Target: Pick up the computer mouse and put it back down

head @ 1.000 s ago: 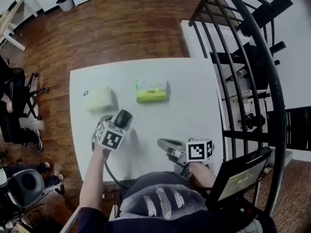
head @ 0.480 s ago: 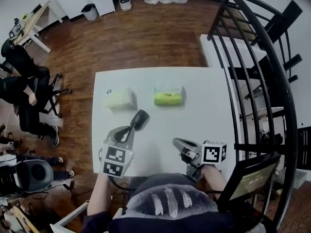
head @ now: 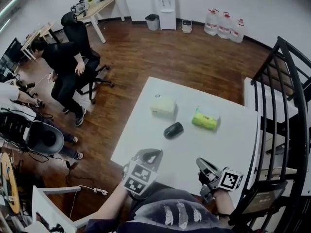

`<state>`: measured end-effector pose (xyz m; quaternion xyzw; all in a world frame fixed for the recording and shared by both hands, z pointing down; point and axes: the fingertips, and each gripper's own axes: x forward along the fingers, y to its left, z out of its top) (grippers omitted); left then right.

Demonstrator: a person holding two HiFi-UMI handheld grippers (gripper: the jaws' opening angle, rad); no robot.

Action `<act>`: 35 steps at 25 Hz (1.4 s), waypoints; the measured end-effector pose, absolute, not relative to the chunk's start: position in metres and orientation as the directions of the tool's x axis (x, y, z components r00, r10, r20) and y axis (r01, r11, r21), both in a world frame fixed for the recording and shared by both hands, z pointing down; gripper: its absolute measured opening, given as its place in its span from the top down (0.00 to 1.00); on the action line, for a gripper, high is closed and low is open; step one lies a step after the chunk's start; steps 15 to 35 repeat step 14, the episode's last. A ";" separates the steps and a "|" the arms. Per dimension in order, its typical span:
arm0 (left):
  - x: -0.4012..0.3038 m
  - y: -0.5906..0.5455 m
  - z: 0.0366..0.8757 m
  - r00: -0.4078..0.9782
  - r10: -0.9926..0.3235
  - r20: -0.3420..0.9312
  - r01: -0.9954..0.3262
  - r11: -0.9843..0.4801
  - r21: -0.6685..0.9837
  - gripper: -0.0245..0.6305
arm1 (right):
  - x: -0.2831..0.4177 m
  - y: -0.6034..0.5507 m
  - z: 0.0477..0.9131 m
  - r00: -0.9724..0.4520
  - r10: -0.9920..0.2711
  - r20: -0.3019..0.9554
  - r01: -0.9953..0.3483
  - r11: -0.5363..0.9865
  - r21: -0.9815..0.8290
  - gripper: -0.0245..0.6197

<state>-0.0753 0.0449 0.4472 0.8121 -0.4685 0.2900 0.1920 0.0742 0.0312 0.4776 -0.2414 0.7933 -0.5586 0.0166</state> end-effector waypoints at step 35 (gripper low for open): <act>-0.154 0.089 0.423 0.350 -0.715 0.605 -0.896 -0.444 -0.007 0.94 | -0.020 0.055 0.448 -0.922 -0.328 0.205 -0.318 0.343 -0.884 0.96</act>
